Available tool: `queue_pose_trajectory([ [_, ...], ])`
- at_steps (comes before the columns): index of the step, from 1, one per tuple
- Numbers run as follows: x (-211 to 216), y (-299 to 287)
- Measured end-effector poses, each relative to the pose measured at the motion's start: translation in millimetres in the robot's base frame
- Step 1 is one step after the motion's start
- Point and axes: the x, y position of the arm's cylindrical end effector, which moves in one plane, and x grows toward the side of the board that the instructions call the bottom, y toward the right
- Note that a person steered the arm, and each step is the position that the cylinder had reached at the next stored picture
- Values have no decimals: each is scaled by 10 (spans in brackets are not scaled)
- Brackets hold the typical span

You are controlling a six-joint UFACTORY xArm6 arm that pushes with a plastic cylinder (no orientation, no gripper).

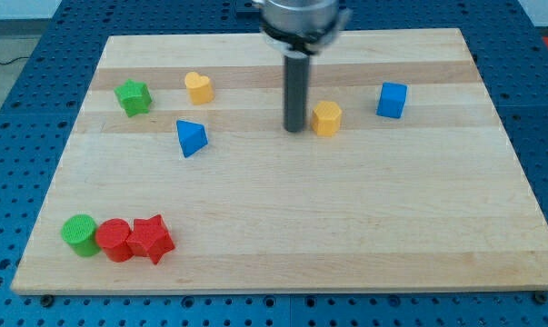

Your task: Drag blue triangle above green circle

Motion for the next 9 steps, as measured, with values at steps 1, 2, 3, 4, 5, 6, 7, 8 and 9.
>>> queue_pose_trajectory([
  [1, 122, -648],
  [2, 504, -1125],
  [3, 598, -1386],
  [4, 536, -1281],
  [5, 364, -1354],
  [6, 577, -1761],
  [7, 1033, -2122],
  [8, 1202, -2154],
  [9, 1202, -2110],
])
